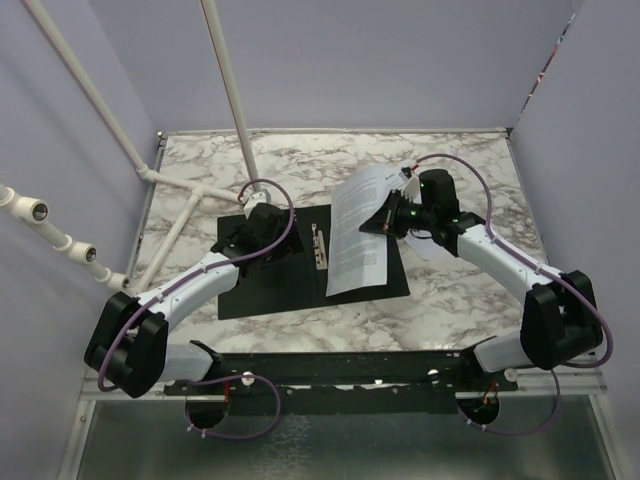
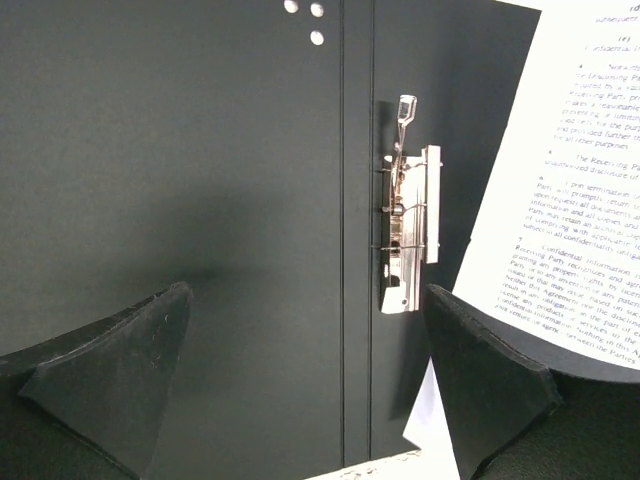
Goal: Put the files into the folder
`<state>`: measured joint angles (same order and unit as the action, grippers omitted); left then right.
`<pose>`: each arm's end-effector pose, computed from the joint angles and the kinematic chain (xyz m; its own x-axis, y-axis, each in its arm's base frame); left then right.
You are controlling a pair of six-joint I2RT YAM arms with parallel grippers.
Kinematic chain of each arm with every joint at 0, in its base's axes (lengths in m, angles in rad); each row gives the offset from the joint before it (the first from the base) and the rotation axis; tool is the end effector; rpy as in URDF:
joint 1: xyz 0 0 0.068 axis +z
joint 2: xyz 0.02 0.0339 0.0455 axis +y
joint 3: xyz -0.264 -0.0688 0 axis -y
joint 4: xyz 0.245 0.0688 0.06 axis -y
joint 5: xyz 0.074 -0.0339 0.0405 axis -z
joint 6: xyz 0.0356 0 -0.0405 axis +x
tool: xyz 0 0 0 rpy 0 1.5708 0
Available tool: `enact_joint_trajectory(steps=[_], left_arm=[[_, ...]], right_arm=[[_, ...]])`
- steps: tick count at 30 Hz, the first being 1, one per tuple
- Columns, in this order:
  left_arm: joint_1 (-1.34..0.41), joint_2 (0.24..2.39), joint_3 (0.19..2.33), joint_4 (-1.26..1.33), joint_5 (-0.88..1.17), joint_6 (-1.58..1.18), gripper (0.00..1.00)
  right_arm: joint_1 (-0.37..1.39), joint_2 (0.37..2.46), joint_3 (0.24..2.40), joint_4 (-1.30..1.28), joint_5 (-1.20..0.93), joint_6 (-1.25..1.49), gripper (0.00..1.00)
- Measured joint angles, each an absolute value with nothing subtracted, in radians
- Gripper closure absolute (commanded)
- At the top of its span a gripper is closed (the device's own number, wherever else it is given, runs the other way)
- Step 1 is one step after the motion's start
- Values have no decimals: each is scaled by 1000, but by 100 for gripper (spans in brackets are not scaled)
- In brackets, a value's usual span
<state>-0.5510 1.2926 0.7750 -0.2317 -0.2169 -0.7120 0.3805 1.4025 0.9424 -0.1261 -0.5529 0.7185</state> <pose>0.2338 -0.1347 0.2242 -0.6857 -0.3275 -0.6501 -0.0937 0.9253 -0.3674 0.2798 0.1321 0.2610 -0.8621 0.2585 -0.4359 -0.2056 0.6077 0.7671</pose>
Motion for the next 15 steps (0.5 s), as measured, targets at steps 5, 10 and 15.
enact_joint_trajectory(steps=[5,10,15], left_arm=[[-549,1315,744,-189,-219,-741,1],[-547,1337,721,-157,-219,-754,1],[-544,1337,697,-134,-219,-755,1]], right_arm=[[381,1461,933,-60,-585,755,100],[381,1501,924,0,-603,779,100],[377,1540,906,59,-624,794,100]])
